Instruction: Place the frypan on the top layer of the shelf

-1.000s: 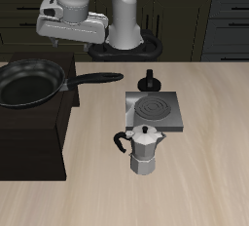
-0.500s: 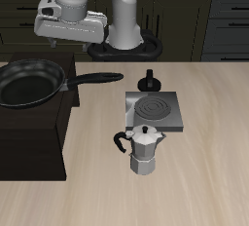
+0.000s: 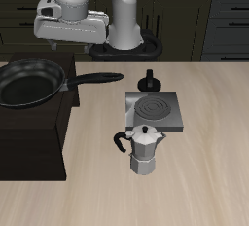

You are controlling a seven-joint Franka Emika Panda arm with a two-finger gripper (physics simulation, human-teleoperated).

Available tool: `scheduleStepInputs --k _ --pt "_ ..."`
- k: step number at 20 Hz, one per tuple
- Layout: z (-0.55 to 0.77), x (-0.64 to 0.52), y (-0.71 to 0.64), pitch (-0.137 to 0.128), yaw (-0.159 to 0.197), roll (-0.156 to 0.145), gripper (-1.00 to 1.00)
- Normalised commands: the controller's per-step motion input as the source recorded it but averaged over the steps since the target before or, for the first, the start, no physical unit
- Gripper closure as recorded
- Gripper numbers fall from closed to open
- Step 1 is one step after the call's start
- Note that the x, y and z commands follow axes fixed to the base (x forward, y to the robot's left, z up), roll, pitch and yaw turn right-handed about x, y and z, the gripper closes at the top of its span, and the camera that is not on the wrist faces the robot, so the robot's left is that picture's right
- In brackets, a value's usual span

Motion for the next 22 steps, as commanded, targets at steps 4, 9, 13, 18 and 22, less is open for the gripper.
scheduleStepInputs --k 4,9,13,18,22 --pt "0.07 0.33 -0.02 -0.004 0.015 -0.030 -1.00" --pt "0.12 0.30 -0.14 -0.010 -0.024 -0.043 -1.00" --pt "0.02 0.21 -0.06 0.010 -0.001 -0.030 -1.00" --pt "-0.02 0.33 0.01 0.013 -0.007 -0.028 -1.00" --pt "-0.04 0.22 0.05 0.005 0.024 -0.017 -1.00"
